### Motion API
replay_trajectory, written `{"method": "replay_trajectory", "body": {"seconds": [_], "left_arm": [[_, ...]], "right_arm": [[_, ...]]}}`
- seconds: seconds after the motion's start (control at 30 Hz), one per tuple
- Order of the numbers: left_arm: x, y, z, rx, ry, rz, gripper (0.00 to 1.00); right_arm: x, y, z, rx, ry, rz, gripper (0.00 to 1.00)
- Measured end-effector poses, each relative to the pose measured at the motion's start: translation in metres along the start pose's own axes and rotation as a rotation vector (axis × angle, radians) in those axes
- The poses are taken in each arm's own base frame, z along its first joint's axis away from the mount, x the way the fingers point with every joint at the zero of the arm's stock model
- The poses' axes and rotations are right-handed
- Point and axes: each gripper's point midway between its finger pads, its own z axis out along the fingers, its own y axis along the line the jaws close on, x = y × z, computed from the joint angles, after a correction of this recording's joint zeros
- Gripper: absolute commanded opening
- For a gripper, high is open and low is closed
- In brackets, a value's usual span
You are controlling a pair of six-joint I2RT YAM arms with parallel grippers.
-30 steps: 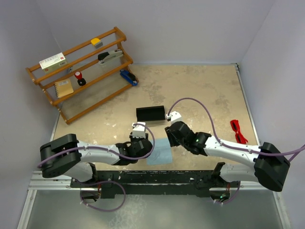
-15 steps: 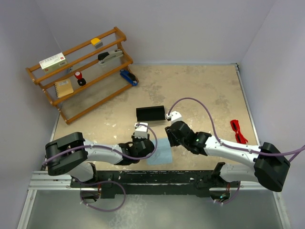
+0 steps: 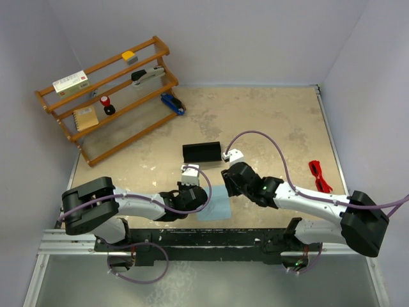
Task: Organize the sunglasses
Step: Fold the glasses cleaning cloth for the sunglasses case.
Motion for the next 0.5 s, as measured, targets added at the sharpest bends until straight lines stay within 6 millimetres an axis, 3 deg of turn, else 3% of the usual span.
{"method": "replay_trajectory", "body": {"seconds": [0.13,0.27,0.5], "left_arm": [[0.0001,0.0001,0.0000,0.000,0.000,0.000,0.10],[0.0003,0.0006,0.0000,-0.002,0.001,0.002,0.00],[0.0003,0.0030,0.0000,-0.012,-0.001,0.009,0.00]], "right_arm": [[0.0000,0.0001,0.0000,0.000,0.000,0.000,0.46],[0.0004,0.0010,0.0001,-0.005,0.002,0.000,0.45],[0.0054,0.0045,0.0037,-0.021,0.024,-0.004,0.44]]}}
